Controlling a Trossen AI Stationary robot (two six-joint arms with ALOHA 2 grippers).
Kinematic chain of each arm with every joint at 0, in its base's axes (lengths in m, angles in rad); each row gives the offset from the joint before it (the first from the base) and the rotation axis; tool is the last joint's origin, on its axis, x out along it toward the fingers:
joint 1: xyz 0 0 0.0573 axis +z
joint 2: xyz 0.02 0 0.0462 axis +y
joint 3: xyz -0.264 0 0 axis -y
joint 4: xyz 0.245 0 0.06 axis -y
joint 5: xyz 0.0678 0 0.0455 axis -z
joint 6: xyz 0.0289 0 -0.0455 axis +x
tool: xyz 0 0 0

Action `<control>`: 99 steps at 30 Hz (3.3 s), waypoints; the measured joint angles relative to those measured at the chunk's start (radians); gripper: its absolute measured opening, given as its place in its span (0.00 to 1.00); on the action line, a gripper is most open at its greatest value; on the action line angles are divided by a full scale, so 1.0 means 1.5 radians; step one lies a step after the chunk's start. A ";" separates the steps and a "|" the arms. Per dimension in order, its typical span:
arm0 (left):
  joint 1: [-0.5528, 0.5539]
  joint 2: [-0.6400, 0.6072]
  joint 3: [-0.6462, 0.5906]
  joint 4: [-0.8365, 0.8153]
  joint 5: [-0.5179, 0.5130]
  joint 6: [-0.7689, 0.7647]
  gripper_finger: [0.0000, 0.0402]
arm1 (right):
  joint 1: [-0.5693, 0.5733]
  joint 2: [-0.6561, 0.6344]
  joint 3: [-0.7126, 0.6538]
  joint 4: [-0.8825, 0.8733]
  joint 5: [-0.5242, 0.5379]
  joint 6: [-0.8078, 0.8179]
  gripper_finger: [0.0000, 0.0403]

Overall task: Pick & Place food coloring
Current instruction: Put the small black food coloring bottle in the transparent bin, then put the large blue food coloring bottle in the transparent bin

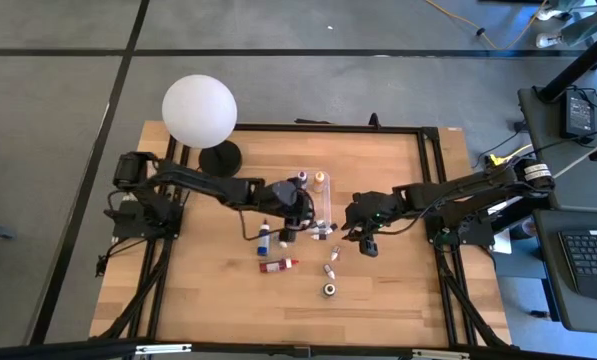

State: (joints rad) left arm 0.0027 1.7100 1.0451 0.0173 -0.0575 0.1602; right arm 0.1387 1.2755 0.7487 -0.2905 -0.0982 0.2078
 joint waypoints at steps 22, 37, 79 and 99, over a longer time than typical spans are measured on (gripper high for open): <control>0.026 0.114 0.000 0.061 0.005 -0.012 0.23 | 0.018 0.001 -0.003 0.008 0.001 -0.007 0.35; 0.025 0.113 0.000 0.061 0.005 -0.036 0.29 | 0.018 0.001 -0.002 0.008 0.001 -0.007 0.35; -0.129 -0.138 0.000 -0.361 -0.085 -0.575 0.46 | 0.018 0.001 -0.002 0.029 0.018 -0.110 0.35; -0.108 -0.102 -0.003 -0.437 -0.171 -0.845 0.62 | 0.018 0.001 -0.002 0.025 0.018 -0.147 0.35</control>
State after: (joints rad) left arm -0.1588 1.5562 1.0404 -0.6382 -0.3138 -1.1072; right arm 0.1658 1.2766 0.7461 -0.2538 -0.0716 -0.0124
